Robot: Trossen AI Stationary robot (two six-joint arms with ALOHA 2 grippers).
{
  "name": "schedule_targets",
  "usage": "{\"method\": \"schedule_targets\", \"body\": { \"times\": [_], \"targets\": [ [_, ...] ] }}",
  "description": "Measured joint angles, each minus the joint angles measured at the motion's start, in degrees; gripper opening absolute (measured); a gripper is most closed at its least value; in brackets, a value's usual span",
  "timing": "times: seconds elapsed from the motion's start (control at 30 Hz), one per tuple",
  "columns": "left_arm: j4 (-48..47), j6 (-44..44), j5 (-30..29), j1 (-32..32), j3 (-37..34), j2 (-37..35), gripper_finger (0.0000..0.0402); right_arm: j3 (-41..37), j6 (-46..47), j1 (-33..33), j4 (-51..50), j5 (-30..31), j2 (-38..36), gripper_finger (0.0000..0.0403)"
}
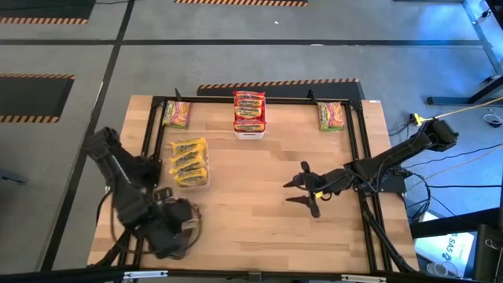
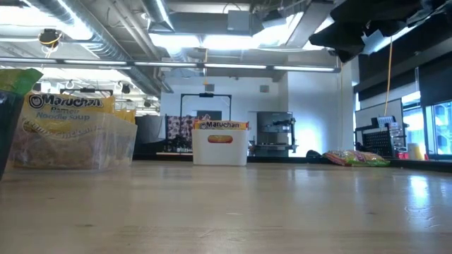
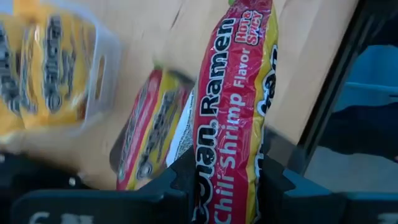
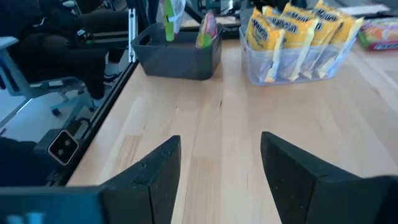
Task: Sort Maruchan noodles
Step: Put the green noodle pack into the black bin
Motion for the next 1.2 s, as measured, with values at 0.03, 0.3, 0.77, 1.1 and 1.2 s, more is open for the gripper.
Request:
{"method": "schedule_targets", "body": {
  "times": [0.03, 0.3, 0.77, 1.1, 1.2],
  "targets": [
    [0.36, -1.31, -0.25, -1.07, -1.63, -0.89, 0.0089, 0.0, -0.14, 0.0, 0.35, 0.21, 0.0, 0.0198],
    [8.88, -1.08, -1.12, -3.97, -13.34, -2.86, 0.0089, 0.0, -0.06, 0.0, 1.99, 0.55, 0.0, 0.0198],
    [24.7, 1.34, -7.71, -3.52, -25.18, -2.86, 0.0089, 0.0, 1.51, 0.0, 2.15, 0.55, 0.0, 0.0198],
    [33.91, 1.79, -9.96, -3.33, -32.07, -2.83, 0.0089, 0.0, 2.41, 0.0, 2.31, 0.53, 0.0, 0.0198],
    [34.92, 1.81, -9.93, -3.34, -33.19, -2.79, 0.0089, -0.02, 2.41, 0.0, 2.31, 0.52, 0.0, 0.0198]
  ]
}}
